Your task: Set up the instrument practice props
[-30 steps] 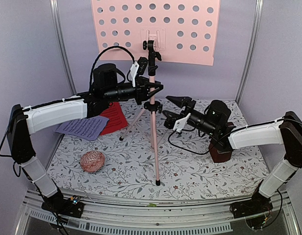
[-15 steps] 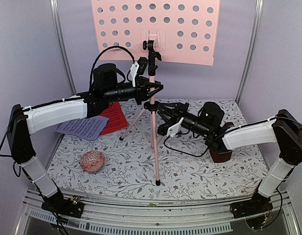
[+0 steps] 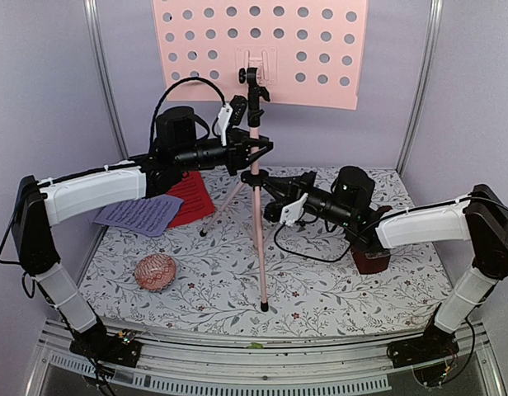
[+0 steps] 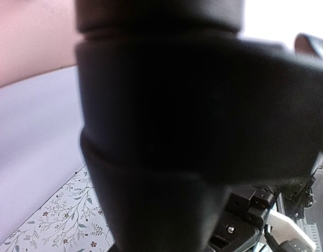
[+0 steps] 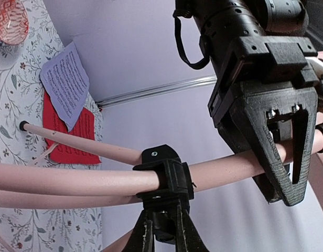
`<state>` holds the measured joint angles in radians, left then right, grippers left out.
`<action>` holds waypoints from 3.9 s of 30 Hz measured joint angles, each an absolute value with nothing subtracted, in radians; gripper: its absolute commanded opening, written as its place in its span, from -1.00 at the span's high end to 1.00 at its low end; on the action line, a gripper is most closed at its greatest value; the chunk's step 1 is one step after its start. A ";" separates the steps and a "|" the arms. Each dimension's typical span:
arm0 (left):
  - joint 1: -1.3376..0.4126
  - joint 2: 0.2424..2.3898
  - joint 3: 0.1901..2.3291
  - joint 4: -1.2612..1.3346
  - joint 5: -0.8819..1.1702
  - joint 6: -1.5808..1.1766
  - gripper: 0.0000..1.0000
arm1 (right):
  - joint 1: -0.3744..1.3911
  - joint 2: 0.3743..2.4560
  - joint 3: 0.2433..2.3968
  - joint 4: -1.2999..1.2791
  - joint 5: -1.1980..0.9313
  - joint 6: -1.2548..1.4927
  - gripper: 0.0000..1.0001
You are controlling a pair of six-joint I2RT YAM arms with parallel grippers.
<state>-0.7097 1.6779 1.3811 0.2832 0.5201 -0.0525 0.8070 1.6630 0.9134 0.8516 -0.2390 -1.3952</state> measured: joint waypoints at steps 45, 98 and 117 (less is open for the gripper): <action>-0.705 1.678 1.381 0.283 0.548 -0.049 1.00 | 0.681 1.671 1.052 0.601 -0.601 1.382 0.69; -0.705 1.678 1.383 0.276 0.555 -0.044 1.00 | 0.774 1.626 0.828 1.018 -0.247 -1.338 -0.10; -0.704 1.684 1.404 0.248 0.568 -0.032 1.00 | 0.782 1.645 0.901 0.865 -0.299 -1.456 0.39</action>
